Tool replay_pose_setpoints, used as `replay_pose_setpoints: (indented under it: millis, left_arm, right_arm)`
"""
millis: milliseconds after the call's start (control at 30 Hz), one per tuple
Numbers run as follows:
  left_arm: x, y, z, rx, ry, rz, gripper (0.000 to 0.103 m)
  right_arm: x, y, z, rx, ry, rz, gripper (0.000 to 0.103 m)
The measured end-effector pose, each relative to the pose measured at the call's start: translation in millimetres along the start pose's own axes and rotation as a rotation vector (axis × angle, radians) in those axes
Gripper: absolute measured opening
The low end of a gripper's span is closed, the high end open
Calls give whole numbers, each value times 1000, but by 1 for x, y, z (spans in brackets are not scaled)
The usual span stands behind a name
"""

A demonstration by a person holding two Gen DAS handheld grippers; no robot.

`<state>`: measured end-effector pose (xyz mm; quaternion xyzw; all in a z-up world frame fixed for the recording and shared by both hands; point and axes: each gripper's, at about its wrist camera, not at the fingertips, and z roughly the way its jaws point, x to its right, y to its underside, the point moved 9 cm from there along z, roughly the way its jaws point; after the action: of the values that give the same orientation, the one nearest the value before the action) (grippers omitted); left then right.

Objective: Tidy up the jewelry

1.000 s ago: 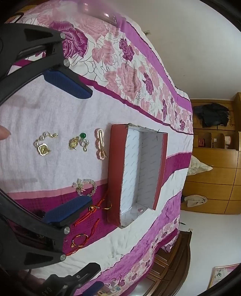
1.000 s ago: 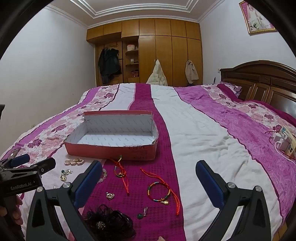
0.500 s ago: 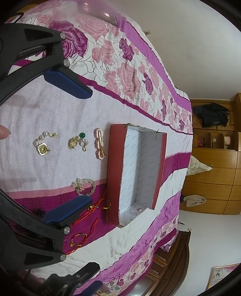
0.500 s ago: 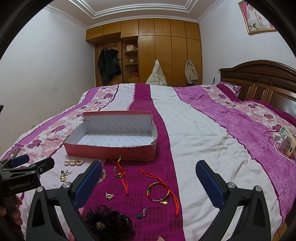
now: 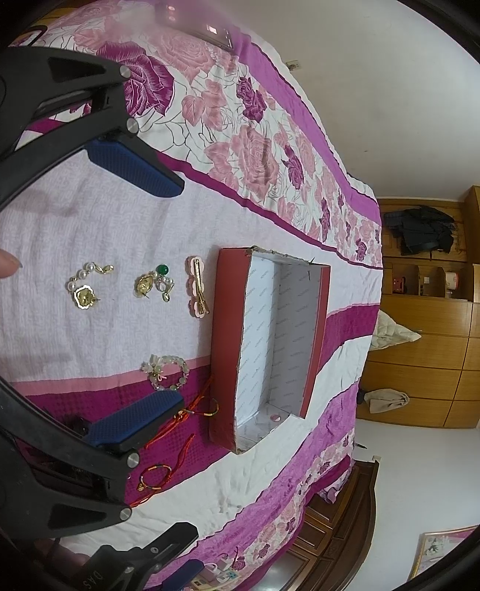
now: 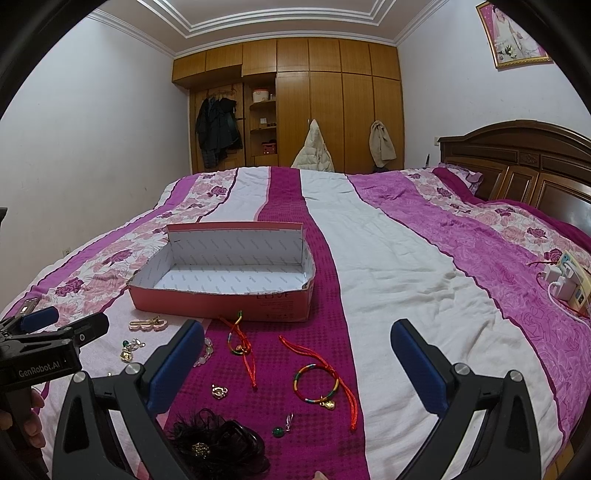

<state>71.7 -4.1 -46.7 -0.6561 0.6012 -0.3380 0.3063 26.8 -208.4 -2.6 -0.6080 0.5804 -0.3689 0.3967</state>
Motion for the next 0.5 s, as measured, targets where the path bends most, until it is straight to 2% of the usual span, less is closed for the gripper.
replay_pose_setpoints:
  millis: [500]
  left_arm:
    - [0,-1,-1,2,1,-1,97]
  right_arm:
    - [0,0,0,1,1,0,103]
